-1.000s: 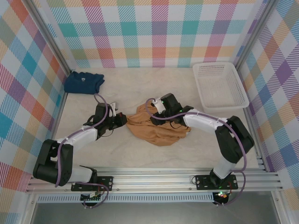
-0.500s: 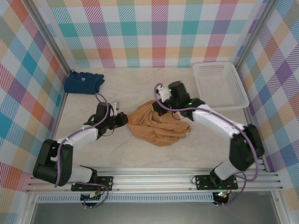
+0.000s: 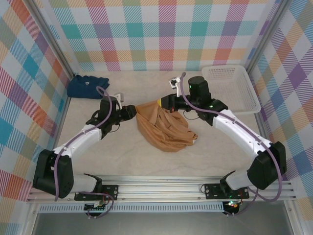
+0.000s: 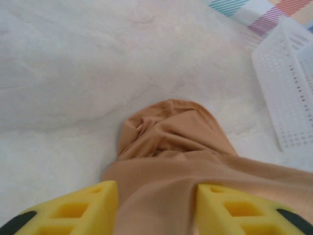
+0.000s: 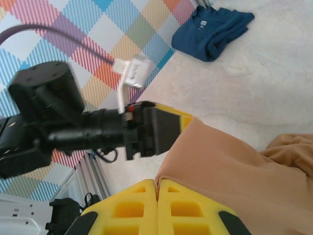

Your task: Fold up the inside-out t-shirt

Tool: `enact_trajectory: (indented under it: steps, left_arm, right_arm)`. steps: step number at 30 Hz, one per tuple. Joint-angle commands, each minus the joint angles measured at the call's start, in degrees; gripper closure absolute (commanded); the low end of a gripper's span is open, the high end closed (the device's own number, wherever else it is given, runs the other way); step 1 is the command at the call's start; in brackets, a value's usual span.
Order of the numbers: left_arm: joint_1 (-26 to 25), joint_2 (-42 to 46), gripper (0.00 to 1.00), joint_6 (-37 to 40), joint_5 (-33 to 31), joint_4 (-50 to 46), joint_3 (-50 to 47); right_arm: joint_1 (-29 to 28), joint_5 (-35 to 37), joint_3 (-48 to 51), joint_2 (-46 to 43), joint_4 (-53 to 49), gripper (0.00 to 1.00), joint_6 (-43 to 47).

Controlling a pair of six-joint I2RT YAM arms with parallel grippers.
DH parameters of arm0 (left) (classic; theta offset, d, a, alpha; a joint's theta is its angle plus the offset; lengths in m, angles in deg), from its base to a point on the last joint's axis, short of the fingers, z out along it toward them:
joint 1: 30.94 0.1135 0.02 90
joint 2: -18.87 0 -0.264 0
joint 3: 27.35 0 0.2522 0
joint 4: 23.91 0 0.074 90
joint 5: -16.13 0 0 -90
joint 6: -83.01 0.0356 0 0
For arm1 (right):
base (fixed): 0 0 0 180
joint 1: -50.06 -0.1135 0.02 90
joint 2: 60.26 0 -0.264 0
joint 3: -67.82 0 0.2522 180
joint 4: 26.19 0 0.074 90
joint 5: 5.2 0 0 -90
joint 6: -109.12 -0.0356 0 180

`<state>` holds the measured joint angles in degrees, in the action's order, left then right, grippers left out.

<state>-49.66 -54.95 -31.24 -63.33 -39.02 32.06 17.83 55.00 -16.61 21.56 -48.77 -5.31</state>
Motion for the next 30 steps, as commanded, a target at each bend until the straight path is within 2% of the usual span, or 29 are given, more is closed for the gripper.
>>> enact_trajectory:
  steps: [1, 5, 8, 11, 16, 22, 23, 26, 27, 28, 30]
  left_arm:
    - [-3.67, 9.65, 0.43, 2.84, -2.78, -2.31, -3.71]
    - [-8.83, 15.68, 0.3, 7.01, 3.33, 2.46, -6.76]
    - [-11.4, 13.66, 0.26, 11.25, 5.18, 3.9, -4.99]
    - [-12.19, 9.33, 0.27, 13.68, 5.49, 4.63, -1.88]
    - [-12.57, 1.31, 0.43, 14.38, 10.68, 6.97, 3.75]
    - [-12.74, -3.29, 0.58, 12.61, 15.71, 10.6, 6.94]
    - [-12.74, -3.58, 0.64, 12.33, 15.93, 10.97, 7.15]
    - [-12.74, -4.63, 0.97, 11.87, 16.53, 10.88, 7.78]
    - [-12.7, -4.69, 1.0, 11.62, 16.3, 10.66, 7.78]
    - [-12.59, -4.49, 1.0, 11.07, 15.85, 10.72, 7.53]
    - [-12.18, -3.83, 1.0, 9.22, 15.44, 11.38, 6.79]
  right_arm:
    - [0.5, -3.01, -0.76, 2.99, 3.16, 1.0, -5.96]
    - [0.85, -7.07, -2.15, 5.89, 3.28, 1.0, -6.78]
    - [1.33, -10.3, -3.1, 7.4, 2.68, 1.0, -6.82]
    - [1.64, -11.82, -3.16, 7.83, 2.66, 1.0, -7.45]
    - [2.04, -12.47, -3.07, 8.05, 2.65, 1.0, -8.44]
    - [2.65, -12.11, -3.07, 8.35, 1.73, 1.0, -8.53]
    - [2.73, -12.06, -3.07, 8.35, 1.59, 1.0, -8.53]
    - [3.36, -12.07, -3.28, 8.35, 1.01, 1.0, -8.23]
    - [3.83, -11.91, -3.42, 8.06, 0.17, 1.0, -7.89]
    - [4.53, -11.33, -3.42, 7.49, -1.38, 0.98, -7.22]
    - [6.39, -7.68, -2.72, 5.09, -5.68, 0.76, -4.81]
